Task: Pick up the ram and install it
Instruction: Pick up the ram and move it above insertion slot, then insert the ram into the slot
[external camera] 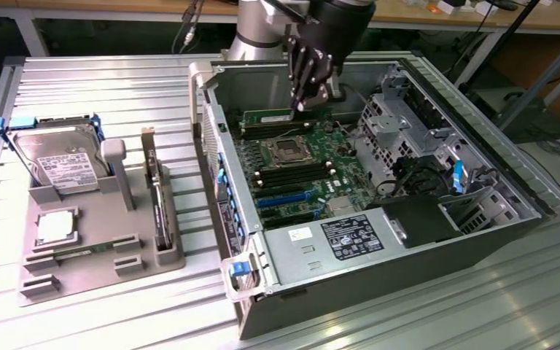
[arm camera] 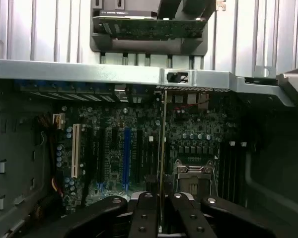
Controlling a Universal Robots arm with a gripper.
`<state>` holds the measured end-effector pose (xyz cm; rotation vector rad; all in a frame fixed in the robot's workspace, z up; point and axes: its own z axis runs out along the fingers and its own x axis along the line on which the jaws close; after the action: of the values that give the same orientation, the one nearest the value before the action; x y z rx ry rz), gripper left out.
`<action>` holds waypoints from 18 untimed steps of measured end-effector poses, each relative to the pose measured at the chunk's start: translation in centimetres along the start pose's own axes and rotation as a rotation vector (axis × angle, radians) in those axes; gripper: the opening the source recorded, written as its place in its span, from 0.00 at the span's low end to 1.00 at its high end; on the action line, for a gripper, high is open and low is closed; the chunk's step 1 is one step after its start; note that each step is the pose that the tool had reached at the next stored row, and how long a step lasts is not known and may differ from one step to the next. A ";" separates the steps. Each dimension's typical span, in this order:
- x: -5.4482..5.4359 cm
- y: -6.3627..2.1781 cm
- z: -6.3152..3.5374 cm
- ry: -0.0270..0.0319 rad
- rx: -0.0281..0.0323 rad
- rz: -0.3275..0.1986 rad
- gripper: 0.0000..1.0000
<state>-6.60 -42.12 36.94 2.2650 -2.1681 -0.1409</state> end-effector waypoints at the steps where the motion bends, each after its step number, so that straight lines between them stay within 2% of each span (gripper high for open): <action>1: -0.3 -1.18 0.04 -0.0010 -0.0001 0.000 0.14; 2: -0.4 -2.25 0.04 -0.0035 -0.0002 0.000 0.14; 4: -0.5 -3.76 -0.01 -0.0077 -0.0003 0.000 0.14; 5: -0.5 -4.08 -0.02 -0.0081 -0.0004 -0.001 0.14; 18: -0.5 -4.08 -0.02 -0.0081 -0.0003 0.000 0.14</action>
<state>-2.55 -41.42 36.72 2.2689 -2.1712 -0.1506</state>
